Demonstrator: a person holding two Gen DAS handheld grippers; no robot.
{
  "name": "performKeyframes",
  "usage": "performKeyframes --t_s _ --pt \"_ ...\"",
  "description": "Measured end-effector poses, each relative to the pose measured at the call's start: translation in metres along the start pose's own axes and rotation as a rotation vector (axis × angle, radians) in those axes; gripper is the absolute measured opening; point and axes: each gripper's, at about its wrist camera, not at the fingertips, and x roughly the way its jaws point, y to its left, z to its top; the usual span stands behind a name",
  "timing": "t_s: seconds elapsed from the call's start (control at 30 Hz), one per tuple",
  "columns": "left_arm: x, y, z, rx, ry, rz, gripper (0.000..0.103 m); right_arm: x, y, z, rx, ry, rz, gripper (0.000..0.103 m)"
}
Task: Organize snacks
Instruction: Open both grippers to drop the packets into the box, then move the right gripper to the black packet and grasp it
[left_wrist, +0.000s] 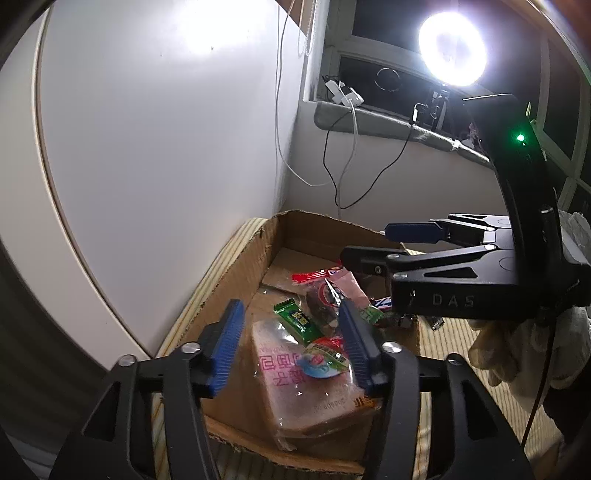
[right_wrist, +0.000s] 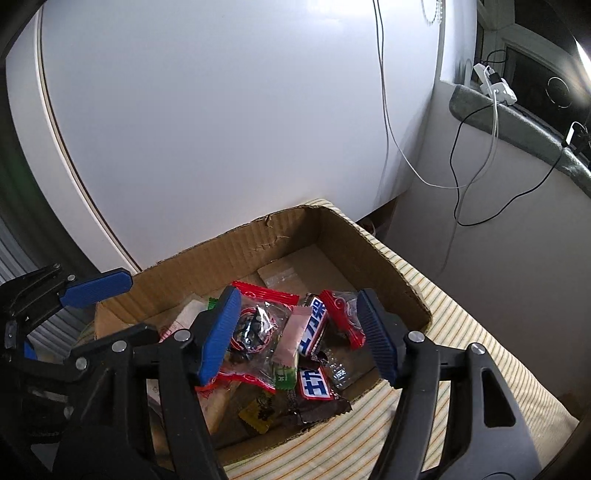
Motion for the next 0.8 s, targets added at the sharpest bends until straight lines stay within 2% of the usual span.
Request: performKeyframes --t_s 0.07,0.1,0.17,0.27,0.57,0.63,0.67,0.8 --pt "-0.002 0.001 -0.001 -0.007 -0.007 -0.002 0.064 -0.002 -0.002 -0.001 0.005 -0.004 -0.005 0.070" --pt "-0.003 0.000 -0.001 -0.006 -0.009 -0.003 0.064 -0.003 -0.004 -0.002 0.012 -0.008 -0.006 0.075" --pt "-0.004 0.000 -0.002 0.000 -0.011 -0.001 0.065 -0.007 -0.008 -0.003 0.023 -0.022 -0.012 0.080" --pt "-0.005 0.001 -0.004 -0.008 -0.012 0.001 0.070 -0.012 -0.014 -0.006 0.030 -0.031 -0.023 0.080" --pt "-0.013 0.001 -0.011 -0.028 0.015 0.019 0.070 -0.031 -0.043 -0.019 0.065 -0.047 -0.055 0.080" --pt "-0.018 0.005 -0.014 -0.039 0.010 0.035 0.070 -0.037 -0.055 -0.024 0.083 -0.046 -0.064 0.086" --pt "-0.020 0.007 -0.016 -0.044 0.009 0.039 0.071 -0.039 -0.060 -0.026 0.091 -0.047 -0.071 0.093" --pt "-0.031 0.016 -0.026 -0.062 0.007 0.067 0.071 -0.047 -0.090 -0.041 0.143 -0.042 -0.112 0.096"
